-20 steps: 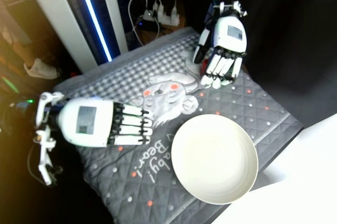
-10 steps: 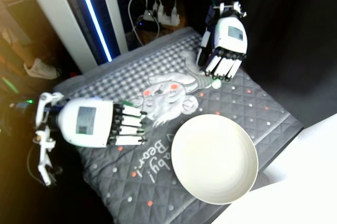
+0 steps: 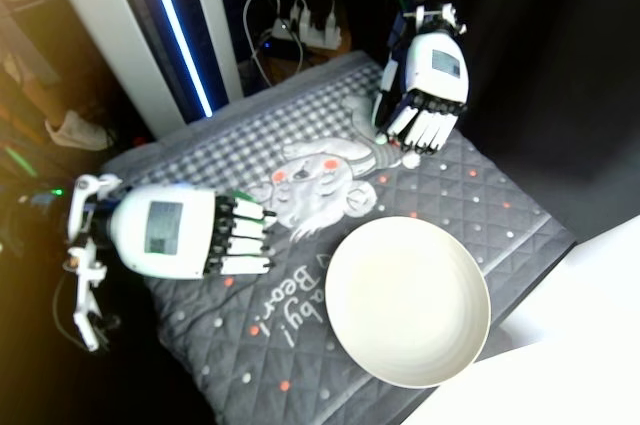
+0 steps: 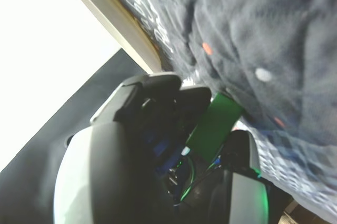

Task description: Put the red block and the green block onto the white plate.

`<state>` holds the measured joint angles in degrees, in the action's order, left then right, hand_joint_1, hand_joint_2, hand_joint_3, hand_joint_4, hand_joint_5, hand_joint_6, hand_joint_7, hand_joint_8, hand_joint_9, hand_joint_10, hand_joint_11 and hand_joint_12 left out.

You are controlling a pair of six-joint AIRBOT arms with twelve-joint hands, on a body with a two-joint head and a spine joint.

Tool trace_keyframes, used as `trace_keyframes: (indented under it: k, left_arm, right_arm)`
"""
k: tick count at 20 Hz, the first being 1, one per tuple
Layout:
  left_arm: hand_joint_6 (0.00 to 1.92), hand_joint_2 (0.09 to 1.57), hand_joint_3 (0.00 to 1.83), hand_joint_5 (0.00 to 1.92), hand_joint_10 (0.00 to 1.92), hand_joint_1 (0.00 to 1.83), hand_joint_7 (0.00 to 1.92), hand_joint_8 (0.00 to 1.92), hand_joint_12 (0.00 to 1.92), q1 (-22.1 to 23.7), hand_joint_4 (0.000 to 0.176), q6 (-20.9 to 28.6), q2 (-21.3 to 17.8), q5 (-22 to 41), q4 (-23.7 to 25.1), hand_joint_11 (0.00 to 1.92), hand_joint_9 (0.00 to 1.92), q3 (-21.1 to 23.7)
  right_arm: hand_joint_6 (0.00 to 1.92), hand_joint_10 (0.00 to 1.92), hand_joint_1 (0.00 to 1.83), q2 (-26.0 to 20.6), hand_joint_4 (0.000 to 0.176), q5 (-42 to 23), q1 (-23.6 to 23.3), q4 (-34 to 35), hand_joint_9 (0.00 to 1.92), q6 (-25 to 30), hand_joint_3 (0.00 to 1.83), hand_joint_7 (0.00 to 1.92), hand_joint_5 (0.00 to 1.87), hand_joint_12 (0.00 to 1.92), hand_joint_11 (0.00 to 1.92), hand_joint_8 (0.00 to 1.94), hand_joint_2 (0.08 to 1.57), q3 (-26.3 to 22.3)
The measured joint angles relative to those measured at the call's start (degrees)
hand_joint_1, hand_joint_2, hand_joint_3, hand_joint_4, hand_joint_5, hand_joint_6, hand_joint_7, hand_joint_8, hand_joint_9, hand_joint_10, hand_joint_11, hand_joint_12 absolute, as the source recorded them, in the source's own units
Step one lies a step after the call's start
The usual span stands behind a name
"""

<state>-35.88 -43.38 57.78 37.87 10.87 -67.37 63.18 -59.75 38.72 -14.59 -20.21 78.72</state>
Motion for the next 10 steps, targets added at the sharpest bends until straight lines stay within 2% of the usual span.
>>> trace_keyframes:
  k: [1, 2, 3, 4, 5, 6, 7, 8, 9, 10]
  left_arm:
    - [0.06, 1.08, 0.00, 1.32, 1.21, 1.28, 1.00, 1.24, 1.72, 0.5, 0.000, 0.0, 0.0, 0.9, 0.0, 0.74, 1.00, 0.0]
    - [0.04, 1.07, 0.00, 1.33, 1.16, 1.29, 1.02, 1.21, 1.68, 1.0, 0.000, 0.0, 0.0, 2.1, 0.0, 0.78, 1.04, 0.0]
    - [0.03, 1.06, 0.00, 1.35, 1.17, 1.29, 1.03, 1.19, 1.66, 1.6, 0.000, 0.0, 0.2, 2.9, -0.2, 0.86, 1.07, -0.1]
    - [0.01, 1.07, 0.00, 1.37, 1.09, 1.29, 1.00, 1.22, 1.59, 2.6, 0.000, 0.0, 0.8, 4.0, -0.3, 0.83, 1.05, -0.8]
    - [0.01, 1.07, 0.00, 1.37, 1.09, 1.29, 1.00, 1.22, 1.59, 3.5, 0.000, -0.1, 1.5, 4.4, -0.5, 0.83, 1.05, -1.2]
    - [0.05, 0.99, 0.00, 1.45, 1.46, 1.24, 1.03, 1.24, 1.78, 4.4, 0.000, -0.1, 2.2, 5.0, -0.6, 0.91, 1.01, -1.7]
    - [0.05, 0.97, 0.00, 1.47, 1.74, 1.23, 1.05, 1.40, 1.89, 5.4, 0.000, -0.2, 3.0, 5.9, -0.6, 0.74, 0.93, -2.2]
    - [0.04, 0.97, 0.00, 1.48, 1.72, 1.23, 1.04, 1.38, 1.92, 6.4, 0.000, -0.1, 3.9, 6.4, -0.4, 0.62, 0.88, -2.8]
    - [0.04, 0.97, 0.00, 1.48, 1.65, 1.23, 1.01, 1.36, 1.80, 7.6, 0.000, -0.1, 5.0, 6.7, -0.2, 0.84, 0.94, -3.7]
    - [0.01, 1.06, 0.00, 1.37, 1.54, 1.27, 0.96, 1.33, 1.69, 8.6, 0.000, -0.1, 5.8, 6.8, -0.3, 0.94, 0.99, -4.7]
  right_arm:
    - [0.49, 1.13, 1.39, 0.0, 0.000, -0.1, 0.0, 0.0, 0.90, 0.0, 0.00, 1.28, 1.23, 1.35, 0.09, 0.51, 1.04, 0.0]
    - [0.39, 1.17, 1.39, 0.0, 0.000, -0.2, 0.0, 0.0, 0.92, 0.0, 0.00, 1.25, 1.25, 1.43, 0.18, 0.56, 1.04, 0.0]
    - [0.25, 1.19, 1.39, 0.0, 0.000, -0.4, 0.0, 0.0, 0.98, 0.0, 0.00, 1.25, 1.28, 1.48, 0.51, 0.54, 1.03, 0.0]
    - [0.07, 1.33, 1.39, 0.0, 0.000, -0.6, 0.0, 0.3, 0.93, 0.0, 0.00, 1.05, 1.32, 1.49, 0.63, 0.93, 1.08, 0.0]
    - [0.07, 1.33, 1.39, 0.0, 0.000, -1.1, 0.0, 0.7, 0.93, 0.0, 0.00, 1.05, 1.32, 1.49, 0.63, 0.93, 1.08, 0.0]
    - [0.09, 1.23, 1.39, 0.0, 0.000, -1.8, 0.0, 1.3, 0.99, -0.1, 0.00, 1.07, 1.32, 1.37, 0.72, 0.86, 1.06, 0.0]
    - [0.13, 0.93, 1.31, 0.0, 0.000, -3.2, 0.0, 2.1, 1.09, 0.0, 0.00, 1.16, 1.34, 1.25, 0.87, 0.83, 1.03, 0.3]
    - [0.17, 0.69, 1.29, 0.0, 0.000, -4.3, 0.0, 3.2, 1.19, 0.0, 0.00, 1.23, 1.34, 1.13, 0.94, 0.72, 1.01, 0.7]
    - [0.30, 1.10, 1.29, 0.1, 0.000, -4.2, -1.4, 4.0, 1.14, -0.2, 0.00, 1.25, 1.28, 1.52, 0.92, 0.68, 1.01, 1.6]
    - [0.41, 1.16, 1.28, 0.6, 0.000, -3.8, -3.6, 4.6, 1.12, -1.5, 0.00, 1.24, 1.23, 1.55, 0.92, 0.70, 1.02, 2.4]
